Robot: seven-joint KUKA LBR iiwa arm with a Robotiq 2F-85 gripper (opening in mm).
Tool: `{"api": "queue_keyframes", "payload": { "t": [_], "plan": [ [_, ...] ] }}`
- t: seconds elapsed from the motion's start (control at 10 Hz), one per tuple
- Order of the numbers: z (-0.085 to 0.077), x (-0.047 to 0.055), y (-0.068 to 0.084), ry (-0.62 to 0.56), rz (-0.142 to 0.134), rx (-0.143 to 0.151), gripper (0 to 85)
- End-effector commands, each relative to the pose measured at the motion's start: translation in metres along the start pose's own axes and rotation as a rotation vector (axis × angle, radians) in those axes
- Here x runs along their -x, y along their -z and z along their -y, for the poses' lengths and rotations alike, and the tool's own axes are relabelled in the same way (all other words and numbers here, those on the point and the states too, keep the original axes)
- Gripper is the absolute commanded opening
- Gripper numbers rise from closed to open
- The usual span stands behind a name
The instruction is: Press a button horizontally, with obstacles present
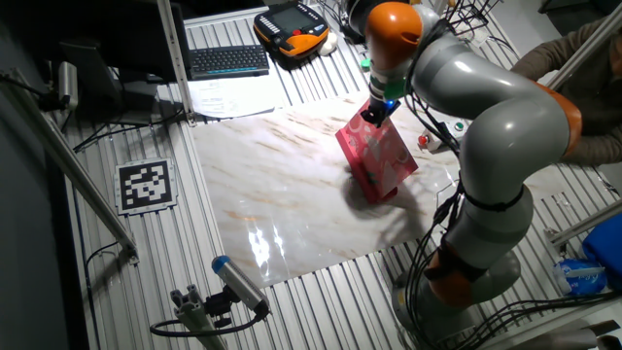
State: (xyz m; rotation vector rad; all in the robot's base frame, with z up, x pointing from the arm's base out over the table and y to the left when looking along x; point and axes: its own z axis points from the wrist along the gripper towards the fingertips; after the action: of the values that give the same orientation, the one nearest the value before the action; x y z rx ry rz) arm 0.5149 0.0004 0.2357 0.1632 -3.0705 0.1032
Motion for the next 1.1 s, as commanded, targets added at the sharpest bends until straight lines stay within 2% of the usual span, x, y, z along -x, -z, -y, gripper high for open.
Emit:
{"api": "queue_keyframes", "payload": {
  "t": [0.0, 0.2, 0.3, 0.4, 0.5, 0.6, 0.7, 0.9, 1.0],
  "plan": [
    [-0.001, 0.0, 0.0, 0.0, 0.001, 0.015, 0.0],
    [-0.001, 0.0, 0.0, -0.019, 0.012, -0.008, 0.0],
    [-0.001, 0.0, 0.0, -0.036, 0.035, 0.001, 0.0],
    [-0.001, 0.0, 0.0, -0.045, 0.034, -0.003, 0.0],
    [-0.001, 0.0, 0.0, -0.037, 0.041, -0.028, 0.0],
    [-0.001, 0.0, 0.0, -0.033, 0.036, -0.019, 0.0],
    [0.011, 0.005, 0.006, -0.021, 0.027, -0.015, 0.0],
    [0.047, 0.017, 0.024, 0.009, 0.011, 0.009, 0.0],
    [0.063, 0.02, 0.031, 0.024, 0.004, 0.001, 0.0]
  ]
}}
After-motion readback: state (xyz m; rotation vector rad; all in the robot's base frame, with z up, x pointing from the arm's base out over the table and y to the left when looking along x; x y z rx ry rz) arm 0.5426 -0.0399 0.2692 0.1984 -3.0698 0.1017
